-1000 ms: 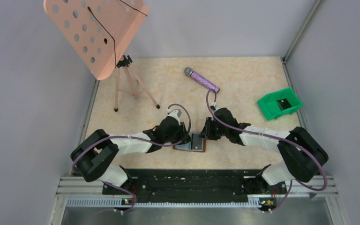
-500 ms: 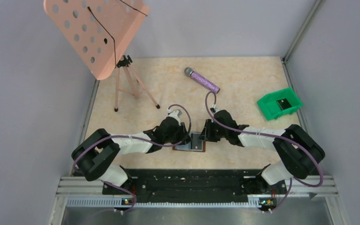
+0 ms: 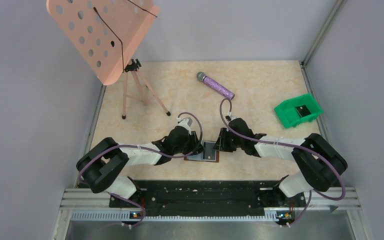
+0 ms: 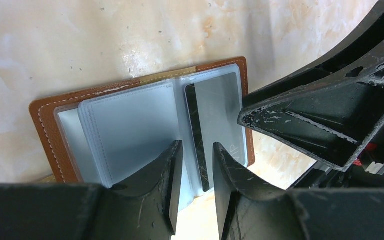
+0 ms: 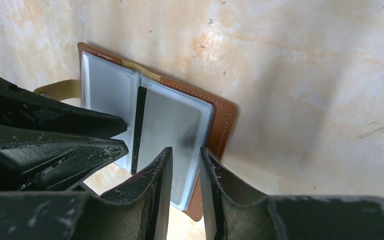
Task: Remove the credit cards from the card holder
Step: Remove the credit card from the card holder.
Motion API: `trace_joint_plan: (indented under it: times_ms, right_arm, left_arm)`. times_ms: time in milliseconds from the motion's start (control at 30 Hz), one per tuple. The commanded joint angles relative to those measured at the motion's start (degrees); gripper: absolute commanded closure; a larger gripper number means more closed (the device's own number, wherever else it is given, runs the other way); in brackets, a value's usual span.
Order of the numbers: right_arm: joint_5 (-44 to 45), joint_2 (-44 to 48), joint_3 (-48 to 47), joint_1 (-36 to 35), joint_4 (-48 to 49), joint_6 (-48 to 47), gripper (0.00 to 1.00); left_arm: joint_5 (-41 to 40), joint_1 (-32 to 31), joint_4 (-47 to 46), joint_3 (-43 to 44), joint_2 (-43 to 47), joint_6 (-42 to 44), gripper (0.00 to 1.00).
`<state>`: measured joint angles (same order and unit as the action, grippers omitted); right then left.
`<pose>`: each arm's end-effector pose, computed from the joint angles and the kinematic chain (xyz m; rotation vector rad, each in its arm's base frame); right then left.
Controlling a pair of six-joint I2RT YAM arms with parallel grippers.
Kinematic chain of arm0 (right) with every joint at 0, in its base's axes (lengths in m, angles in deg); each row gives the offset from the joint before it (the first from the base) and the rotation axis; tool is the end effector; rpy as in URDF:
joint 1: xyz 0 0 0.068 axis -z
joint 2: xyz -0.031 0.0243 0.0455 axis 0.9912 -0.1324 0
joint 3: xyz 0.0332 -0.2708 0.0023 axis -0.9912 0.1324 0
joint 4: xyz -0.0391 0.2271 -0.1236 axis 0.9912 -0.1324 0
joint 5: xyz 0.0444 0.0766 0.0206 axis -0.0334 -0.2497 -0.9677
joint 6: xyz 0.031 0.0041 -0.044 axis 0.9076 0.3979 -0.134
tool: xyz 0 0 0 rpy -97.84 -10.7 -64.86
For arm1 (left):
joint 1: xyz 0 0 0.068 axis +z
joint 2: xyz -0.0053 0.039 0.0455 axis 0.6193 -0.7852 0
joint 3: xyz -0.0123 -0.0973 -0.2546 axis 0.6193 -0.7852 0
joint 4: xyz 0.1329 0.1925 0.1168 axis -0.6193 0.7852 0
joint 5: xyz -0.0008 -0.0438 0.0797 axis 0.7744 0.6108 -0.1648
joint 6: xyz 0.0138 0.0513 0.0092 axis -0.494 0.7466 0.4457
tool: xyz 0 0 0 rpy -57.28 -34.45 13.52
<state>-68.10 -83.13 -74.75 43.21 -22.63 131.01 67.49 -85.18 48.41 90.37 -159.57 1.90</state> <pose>0.2025 0.1735 0.1437 -0.0159 2.5382 0.8494 0.1842 -0.2009 0.1429 0.0248 2.4037 -0.9422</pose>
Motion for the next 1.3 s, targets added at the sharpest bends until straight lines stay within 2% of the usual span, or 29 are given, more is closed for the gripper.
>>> trace_joint_plan:
  times_ms: [0,233,467,633,867,1167,1267]
  right_arm:
    - [-0.2,0.66,0.95,0.5,0.74,0.6,0.73]
    - [-1.12,0.39,1.05,0.5,1.91,0.87,0.73]
    - [-0.72,-1.0,0.45,0.51,1.98,-0.32,0.8]
    - [-0.02,-4.86,-2.66,1.06,-0.01,-7.1,0.88]
    - [0.12,-6.06,-5.99,1.56,-2.51,-11.13,0.93]
    - [-1.86,-7.38,-4.48,1.56,-0.09,-9.02,0.97]
    - [-1.75,-7.12,-4.06,1.56,0.11,-8.14,0.97]
  left_arm:
    - [1.37,0.33,-1.7,-1.51,-0.77,-0.43,0.66]
    - [2.06,0.42,-1.97,-1.32,-0.88,-0.49,0.67]
    - [1.95,0.42,-1.72,-1.24,-0.96,-0.77,0.67]
    - [0.68,0.6,-0.65,-1.48,-0.09,-0.83,0.67]
    - [-0.14,0.86,-2.48,-2.82,0.22,-3.92,0.67]
    - [-0.2,2.74,-0.97,-3.19,-0.33,-8.26,0.69]
    - [0.62,3.14,-4.1,-4.83,0.38,-9.69,0.69]
